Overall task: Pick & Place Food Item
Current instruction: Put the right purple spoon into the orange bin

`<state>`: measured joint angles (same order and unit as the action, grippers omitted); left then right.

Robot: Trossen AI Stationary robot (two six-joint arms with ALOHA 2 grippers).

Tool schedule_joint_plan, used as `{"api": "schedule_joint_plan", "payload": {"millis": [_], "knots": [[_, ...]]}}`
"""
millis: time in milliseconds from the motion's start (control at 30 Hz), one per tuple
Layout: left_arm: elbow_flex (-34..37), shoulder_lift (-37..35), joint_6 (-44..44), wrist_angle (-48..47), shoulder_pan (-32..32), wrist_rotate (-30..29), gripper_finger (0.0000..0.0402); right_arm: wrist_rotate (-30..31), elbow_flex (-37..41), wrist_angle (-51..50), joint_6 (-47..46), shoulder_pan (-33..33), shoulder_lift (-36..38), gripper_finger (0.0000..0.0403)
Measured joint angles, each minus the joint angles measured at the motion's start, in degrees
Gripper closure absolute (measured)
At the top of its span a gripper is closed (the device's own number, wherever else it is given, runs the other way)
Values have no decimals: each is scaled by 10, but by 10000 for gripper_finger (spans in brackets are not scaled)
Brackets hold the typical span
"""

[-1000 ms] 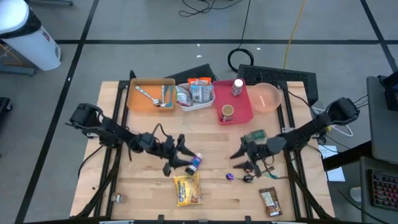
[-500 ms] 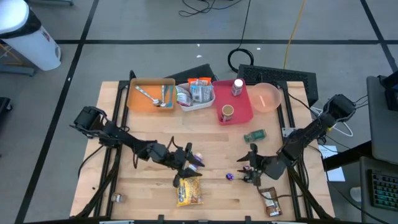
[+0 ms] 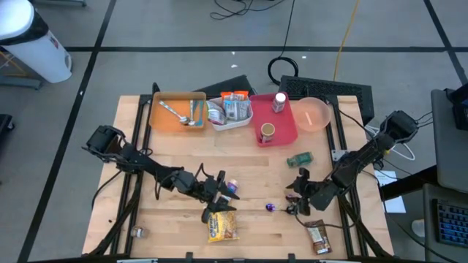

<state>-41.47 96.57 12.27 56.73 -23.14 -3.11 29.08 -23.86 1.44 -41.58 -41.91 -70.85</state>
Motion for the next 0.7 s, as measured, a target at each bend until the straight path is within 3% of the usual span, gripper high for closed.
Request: {"api": "schedule_joint_plan", "payload": {"millis": [700], "knots": [[0, 0, -1, -1, 0, 0, 215, -37, 3, -5, -16, 1, 0, 206]]}}
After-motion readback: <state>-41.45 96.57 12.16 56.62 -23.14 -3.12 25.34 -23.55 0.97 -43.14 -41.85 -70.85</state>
